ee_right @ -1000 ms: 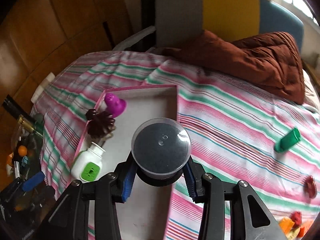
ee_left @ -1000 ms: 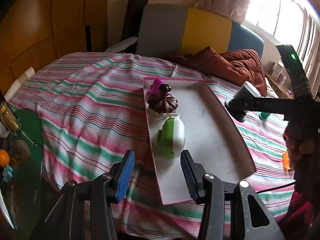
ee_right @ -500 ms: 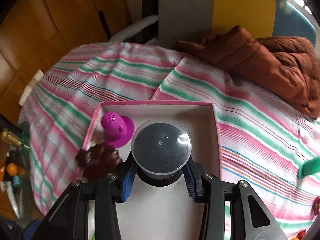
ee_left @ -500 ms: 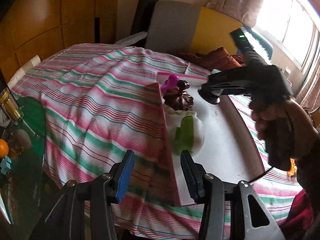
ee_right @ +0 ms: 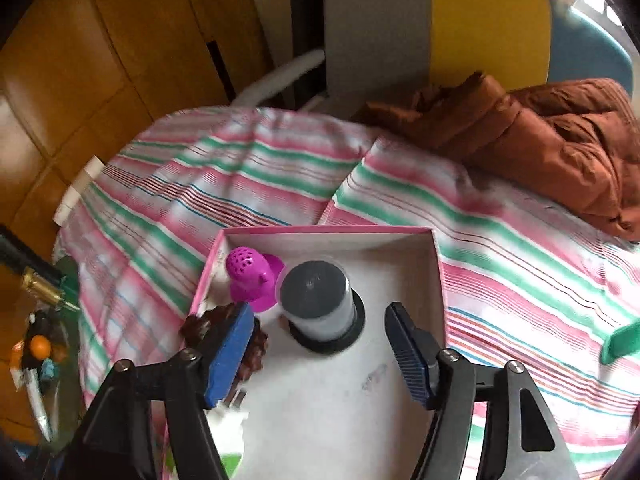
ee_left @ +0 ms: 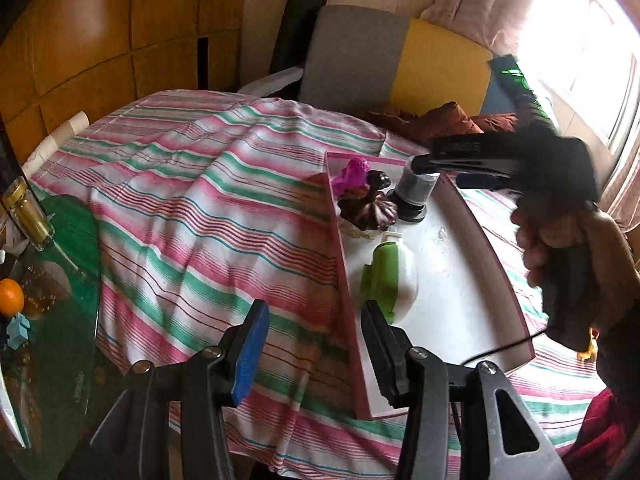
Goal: Organize rigid objects
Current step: 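Lower the clear-lidded cylinder into the tray and open the right gripper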
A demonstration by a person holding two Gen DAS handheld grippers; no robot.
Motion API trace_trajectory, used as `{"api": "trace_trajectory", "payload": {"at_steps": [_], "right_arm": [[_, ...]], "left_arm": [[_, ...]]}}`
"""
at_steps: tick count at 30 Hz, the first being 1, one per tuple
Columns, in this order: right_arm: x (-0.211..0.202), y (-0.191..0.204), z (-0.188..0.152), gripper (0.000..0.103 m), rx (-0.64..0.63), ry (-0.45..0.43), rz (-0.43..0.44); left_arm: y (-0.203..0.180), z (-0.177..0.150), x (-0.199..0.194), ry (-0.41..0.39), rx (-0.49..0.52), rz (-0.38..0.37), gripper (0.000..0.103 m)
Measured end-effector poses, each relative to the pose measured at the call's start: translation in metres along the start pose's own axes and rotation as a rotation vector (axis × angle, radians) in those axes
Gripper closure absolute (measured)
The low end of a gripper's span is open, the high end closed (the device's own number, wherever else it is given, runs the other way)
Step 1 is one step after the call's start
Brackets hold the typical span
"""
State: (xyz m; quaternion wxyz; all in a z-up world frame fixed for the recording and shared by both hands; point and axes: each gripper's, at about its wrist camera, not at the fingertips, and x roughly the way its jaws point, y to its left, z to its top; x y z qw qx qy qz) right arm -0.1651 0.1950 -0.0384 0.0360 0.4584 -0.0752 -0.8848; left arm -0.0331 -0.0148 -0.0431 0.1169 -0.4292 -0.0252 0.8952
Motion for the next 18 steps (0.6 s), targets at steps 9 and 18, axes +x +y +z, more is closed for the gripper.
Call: {"api": "trace_trajectory", "payload": {"at_steps": [9,18], "right_arm": [[-0.064,-0.023,-0.038,0.027,0.020,-0.090,0.007],[-0.109,-0.081,-0.086,0.024,0.064,-0.132,-0.109]], "left_arm": [[-0.013,-0.002,-0.013,-0.024,0.035,-0.010,0.055],[-0.031,-0.004,-0.022,-0.032,0.071,-0.040,0.055]]}}
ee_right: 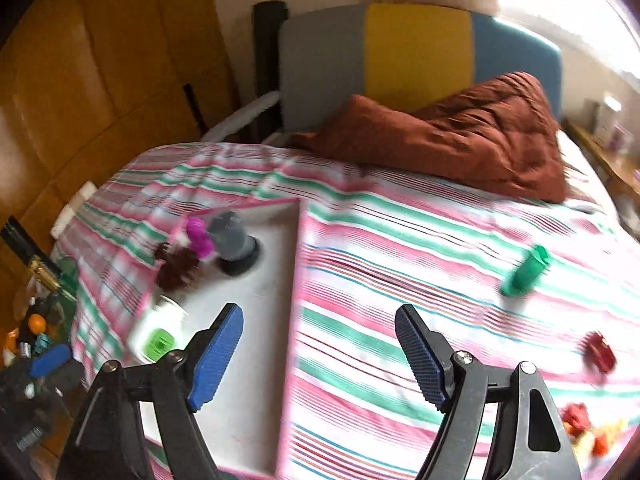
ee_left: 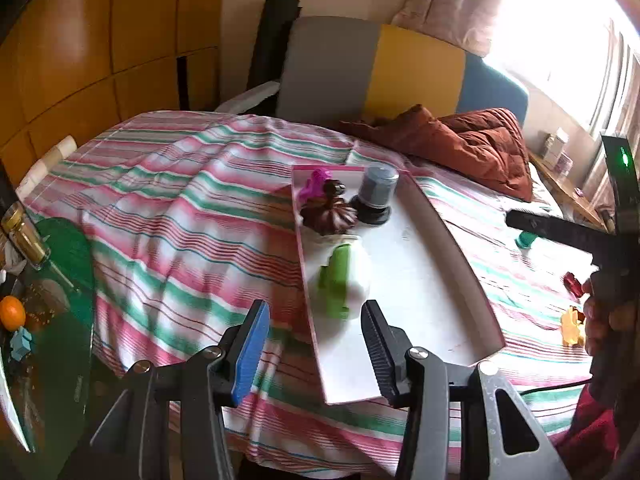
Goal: Organize rigid objects
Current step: 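Lower the clear-lidded cylinder into the tray and open the right gripper, then grasp the green cup-shaped holder with the left gripper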
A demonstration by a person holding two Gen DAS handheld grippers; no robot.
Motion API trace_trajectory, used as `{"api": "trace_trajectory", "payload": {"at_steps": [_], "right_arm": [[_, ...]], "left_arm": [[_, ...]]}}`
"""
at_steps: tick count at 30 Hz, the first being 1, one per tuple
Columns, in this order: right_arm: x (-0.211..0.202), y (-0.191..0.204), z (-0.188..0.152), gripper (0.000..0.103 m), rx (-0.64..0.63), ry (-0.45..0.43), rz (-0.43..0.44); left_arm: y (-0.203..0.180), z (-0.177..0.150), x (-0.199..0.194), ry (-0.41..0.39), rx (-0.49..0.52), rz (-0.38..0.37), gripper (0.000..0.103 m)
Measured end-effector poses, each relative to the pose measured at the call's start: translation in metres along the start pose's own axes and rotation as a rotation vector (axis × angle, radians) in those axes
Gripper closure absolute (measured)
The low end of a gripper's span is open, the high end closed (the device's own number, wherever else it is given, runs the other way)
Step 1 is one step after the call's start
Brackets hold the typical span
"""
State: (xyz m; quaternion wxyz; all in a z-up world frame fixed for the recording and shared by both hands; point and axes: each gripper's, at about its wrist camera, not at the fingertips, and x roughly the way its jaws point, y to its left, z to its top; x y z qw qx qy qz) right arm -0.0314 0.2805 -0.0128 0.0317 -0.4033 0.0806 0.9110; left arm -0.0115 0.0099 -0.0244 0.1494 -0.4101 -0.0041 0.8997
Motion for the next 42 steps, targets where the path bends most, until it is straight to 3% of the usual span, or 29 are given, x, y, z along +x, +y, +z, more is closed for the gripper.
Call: {"api": "trace_trajectory", "payload": {"at_steps": [12,16,18,21,28,34,42], "right_arm": [[-0.057,-0.154,-0.037,0.018,0.252,-0.085,-0.260],[-0.073,-0.204,-0.056,0.018,0.389,-0.144,-0.371],[-0.074,-0.230,-0.067,0.018,0.513,-0.119,-0.426],[-0.084,-0.253,-0.072,0.018,0.642,-0.171,-0.397],[-0.098,-0.276,-0.084,0.012,0.788,-0.220,-0.377],[-0.110,-0.286,-0.100,0.012,0.907,-0.256,-0.338],[-0.115,-0.293,-0.105,0.011,0.949,-0.284,-0.298]], "left_arm": [[-0.050,0.008,-0.002,-0.010,0.128,-0.028,0.055],[-0.071,0.013,0.001,-0.007,0.173,-0.049,0.055],[-0.084,0.016,0.004,-0.006,0.198,-0.060,0.055],[-0.106,0.018,0.010,0.000,0.231,-0.084,0.055],[-0.157,0.023,0.029,0.036,0.280,-0.199,0.055],[-0.198,0.035,0.054,0.127,0.243,-0.311,0.055],[-0.278,0.043,0.098,0.119,0.436,-0.353,0.055]]}}
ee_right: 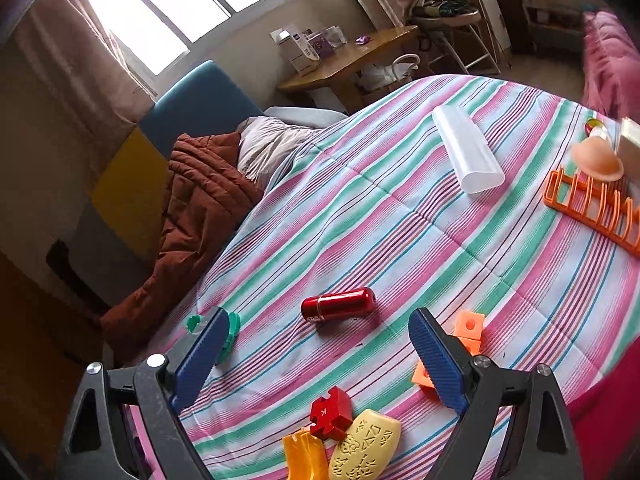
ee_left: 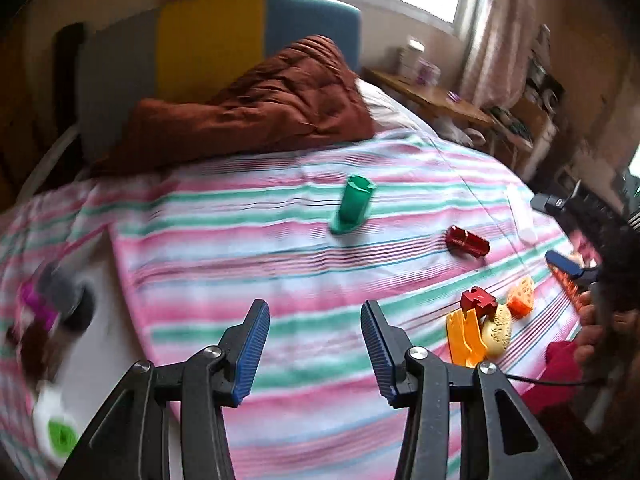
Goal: Organize rigid objects
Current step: 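Grasp the green cup-shaped holder with the left gripper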
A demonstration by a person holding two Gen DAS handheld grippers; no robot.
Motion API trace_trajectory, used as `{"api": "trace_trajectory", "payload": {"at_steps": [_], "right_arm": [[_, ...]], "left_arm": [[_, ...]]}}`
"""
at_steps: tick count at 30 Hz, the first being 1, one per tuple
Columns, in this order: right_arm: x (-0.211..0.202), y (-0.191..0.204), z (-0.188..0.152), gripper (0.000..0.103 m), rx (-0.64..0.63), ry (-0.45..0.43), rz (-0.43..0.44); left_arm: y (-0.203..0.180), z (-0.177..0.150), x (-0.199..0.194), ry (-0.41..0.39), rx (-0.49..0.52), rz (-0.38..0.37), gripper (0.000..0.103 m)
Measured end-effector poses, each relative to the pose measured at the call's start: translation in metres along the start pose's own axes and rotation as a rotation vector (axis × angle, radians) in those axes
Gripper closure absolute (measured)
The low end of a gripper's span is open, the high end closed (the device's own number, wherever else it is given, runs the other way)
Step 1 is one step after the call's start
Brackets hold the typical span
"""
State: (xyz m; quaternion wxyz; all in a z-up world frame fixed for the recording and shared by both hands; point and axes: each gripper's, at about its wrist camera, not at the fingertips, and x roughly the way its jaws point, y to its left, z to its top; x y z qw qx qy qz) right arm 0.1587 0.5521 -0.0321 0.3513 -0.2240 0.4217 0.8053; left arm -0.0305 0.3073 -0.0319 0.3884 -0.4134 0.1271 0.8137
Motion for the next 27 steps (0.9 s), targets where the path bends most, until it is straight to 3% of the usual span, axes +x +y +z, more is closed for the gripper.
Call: {"api": "trace_trajectory", "payload": {"at_steps": [6,10,13,21,22,24,27], "right_arm": [[-0.005,-0.013,0.005,0.010,0.066,-0.013,0.016],[0.000,-0.016,0.006,0.010,0.089,0.009,0.030],[0.002,-0.018,0.006,0.010,0.098,0.025,0.044],[0.011,-0.018,0.004,0.010,0.112,0.065,0.069],[0.011,-0.017,0.004,0.010,0.108,0.067,0.069],[0.011,-0.017,0.004,0.010,0.102,0.059,0.064],[0.006,-0.022,0.006,0.010,0.125,0.031,0.058]], "left_arm": [[-0.028,0.034,0.053,0.039,0.114,-0.046,0.055],[-0.031,0.058,0.082,0.061,0.088,-0.060,0.040],[-0.037,0.073,0.106,0.044,0.116,-0.044,0.028],[-0.041,0.098,0.159,0.050,0.121,0.027,0.027],[-0.041,0.098,0.164,0.054,0.122,0.031,0.033],[-0.037,0.096,0.174,0.095,0.096,0.011,0.066],[-0.036,0.089,0.158,0.047,0.095,-0.003,0.066]]}}
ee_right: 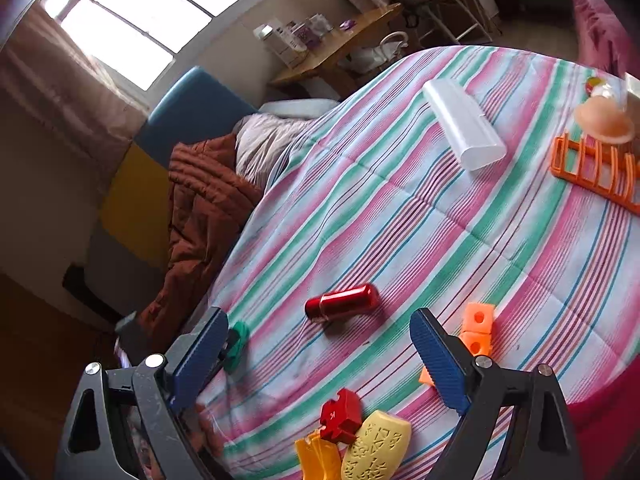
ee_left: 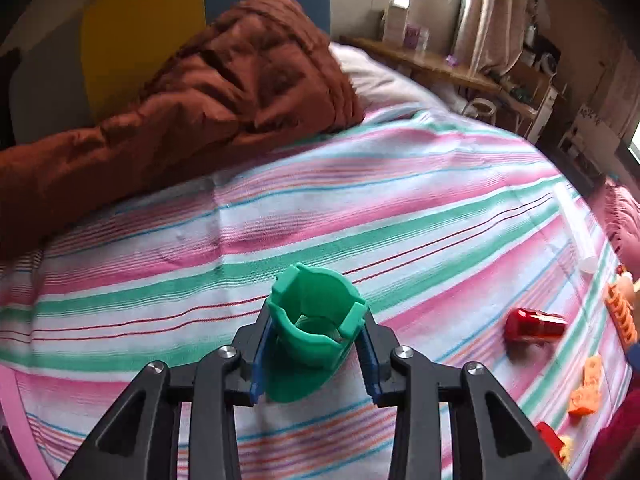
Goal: Organize rigid objects
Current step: 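Grasp the green cup-shaped holder with the left gripper, then carry the green holder toward the tray with the left gripper while the right gripper grasps the orange cube stack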
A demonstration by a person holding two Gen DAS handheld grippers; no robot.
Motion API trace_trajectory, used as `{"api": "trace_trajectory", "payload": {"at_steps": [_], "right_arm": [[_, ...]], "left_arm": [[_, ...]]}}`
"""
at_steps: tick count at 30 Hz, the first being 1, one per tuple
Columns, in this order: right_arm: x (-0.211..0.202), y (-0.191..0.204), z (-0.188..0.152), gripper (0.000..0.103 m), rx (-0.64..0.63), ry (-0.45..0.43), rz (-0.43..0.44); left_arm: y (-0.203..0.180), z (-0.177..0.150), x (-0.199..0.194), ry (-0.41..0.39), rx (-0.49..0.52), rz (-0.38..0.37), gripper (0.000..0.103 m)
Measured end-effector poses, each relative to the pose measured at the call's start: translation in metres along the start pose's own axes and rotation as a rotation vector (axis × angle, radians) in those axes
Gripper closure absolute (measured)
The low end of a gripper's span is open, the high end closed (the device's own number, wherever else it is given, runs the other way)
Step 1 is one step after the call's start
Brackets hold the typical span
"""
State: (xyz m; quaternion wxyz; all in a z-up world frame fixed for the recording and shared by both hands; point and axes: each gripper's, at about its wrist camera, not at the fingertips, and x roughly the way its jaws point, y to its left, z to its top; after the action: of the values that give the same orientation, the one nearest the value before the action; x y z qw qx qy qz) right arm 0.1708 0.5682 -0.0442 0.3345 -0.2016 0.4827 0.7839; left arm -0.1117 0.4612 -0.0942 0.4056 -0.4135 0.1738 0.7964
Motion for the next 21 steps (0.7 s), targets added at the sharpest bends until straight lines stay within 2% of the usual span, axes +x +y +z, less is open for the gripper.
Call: {"api": "trace_trajectory", "payload": {"at_steps": [4,9,15,21], "right_arm": [[-0.005,-0.011,0.005,0.010,0.057,-0.024,0.001],[-0.010,-0.035,0.009,0.010,0.166,-0.041,-0.027],[0.006,-0.051,0.006,0.010,0.232,0.055,-0.102],[0.003,-0.064,0.008,0.010,0.255,0.028,-0.214]], "left_arm": [[-0.001,-0.022,-0.033,-0.024,-0.023,-0.008,0.066],[-0.007,-0.071,-0.082,-0.040,-0.027,-0.028,0.066],[-0.006,-0.115,-0.131,-0.035,-0.072,-0.067,0.066],[0.003,-0.137,-0.171,-0.068,-0.099,-0.074,0.066]]}}
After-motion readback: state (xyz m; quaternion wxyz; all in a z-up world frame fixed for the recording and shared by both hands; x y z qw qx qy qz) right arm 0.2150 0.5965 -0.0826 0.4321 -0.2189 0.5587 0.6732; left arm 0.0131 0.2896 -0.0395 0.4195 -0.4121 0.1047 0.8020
